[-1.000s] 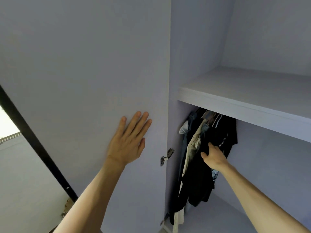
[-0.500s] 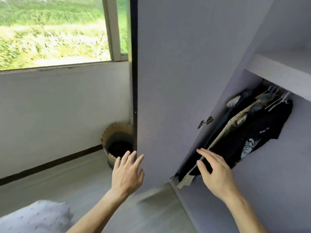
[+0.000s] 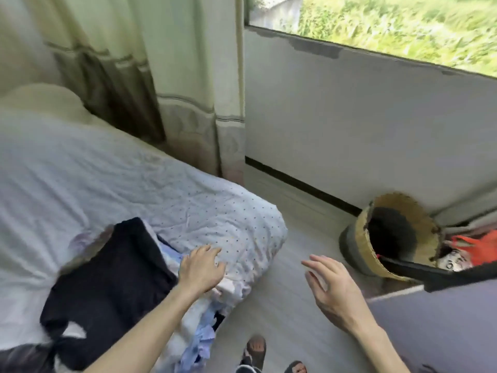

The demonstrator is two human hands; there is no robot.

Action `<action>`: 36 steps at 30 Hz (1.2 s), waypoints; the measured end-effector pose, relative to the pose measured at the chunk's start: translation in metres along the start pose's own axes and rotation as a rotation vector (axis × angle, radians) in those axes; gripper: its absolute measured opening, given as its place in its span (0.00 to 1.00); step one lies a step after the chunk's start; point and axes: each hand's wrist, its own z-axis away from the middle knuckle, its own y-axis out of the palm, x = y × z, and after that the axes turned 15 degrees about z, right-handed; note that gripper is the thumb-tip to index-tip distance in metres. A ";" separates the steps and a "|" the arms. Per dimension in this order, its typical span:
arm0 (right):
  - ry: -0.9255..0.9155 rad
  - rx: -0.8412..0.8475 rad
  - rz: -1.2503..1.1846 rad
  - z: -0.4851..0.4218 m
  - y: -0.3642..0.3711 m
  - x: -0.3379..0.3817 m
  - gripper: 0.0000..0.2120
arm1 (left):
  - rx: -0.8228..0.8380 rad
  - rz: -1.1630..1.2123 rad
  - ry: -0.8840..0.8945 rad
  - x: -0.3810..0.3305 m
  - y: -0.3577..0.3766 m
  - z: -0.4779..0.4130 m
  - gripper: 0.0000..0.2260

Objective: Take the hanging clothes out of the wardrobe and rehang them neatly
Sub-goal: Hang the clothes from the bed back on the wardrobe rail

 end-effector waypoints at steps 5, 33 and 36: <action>-0.381 0.095 0.078 -0.052 0.017 0.089 0.15 | -0.192 0.174 -0.276 0.097 -0.026 0.058 0.23; -0.939 0.519 0.478 -0.143 0.153 0.402 0.21 | -0.294 0.598 -0.684 0.373 -0.055 0.097 0.24; -0.918 0.608 0.550 -0.161 0.196 0.426 0.21 | -0.202 0.631 -0.675 0.414 -0.058 0.062 0.25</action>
